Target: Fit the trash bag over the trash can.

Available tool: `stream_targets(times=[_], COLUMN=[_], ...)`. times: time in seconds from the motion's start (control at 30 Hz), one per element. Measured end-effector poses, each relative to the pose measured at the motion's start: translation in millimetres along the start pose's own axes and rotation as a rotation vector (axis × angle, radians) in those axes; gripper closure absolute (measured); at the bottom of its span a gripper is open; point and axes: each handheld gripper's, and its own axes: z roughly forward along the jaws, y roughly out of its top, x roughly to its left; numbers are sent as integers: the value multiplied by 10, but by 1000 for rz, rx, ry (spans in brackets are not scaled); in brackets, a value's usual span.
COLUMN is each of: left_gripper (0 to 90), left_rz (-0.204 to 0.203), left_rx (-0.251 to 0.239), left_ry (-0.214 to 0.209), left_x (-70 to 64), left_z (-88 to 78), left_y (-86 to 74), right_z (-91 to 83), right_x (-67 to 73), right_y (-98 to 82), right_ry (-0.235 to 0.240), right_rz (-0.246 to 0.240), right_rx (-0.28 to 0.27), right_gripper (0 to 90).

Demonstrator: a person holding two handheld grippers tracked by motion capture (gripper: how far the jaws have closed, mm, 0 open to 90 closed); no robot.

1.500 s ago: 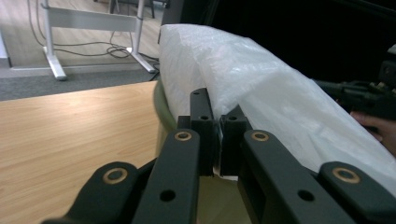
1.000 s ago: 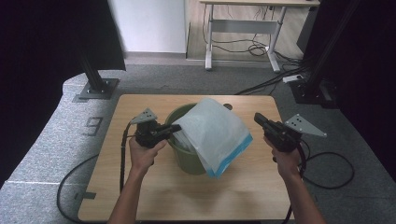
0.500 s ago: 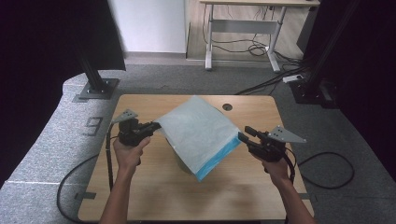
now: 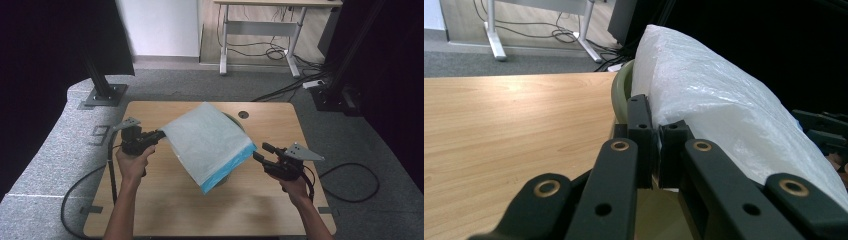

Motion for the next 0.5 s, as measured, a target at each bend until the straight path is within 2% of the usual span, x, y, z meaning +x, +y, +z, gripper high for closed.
stream_targets(times=[0.33,0.5], left_gripper=[867,866], left_rz=[-2,-2], left_rx=[0,1], left_ry=[-3,-3], left_x=[7,11], left_z=[0,-4], left_y=[-3,-11], right_z=[28,45], right_x=[21,20], right_y=[-98,-78], right_ry=[16,11], right_rz=[-11,-11], right_rx=[24,23], right_gripper=[451,452])
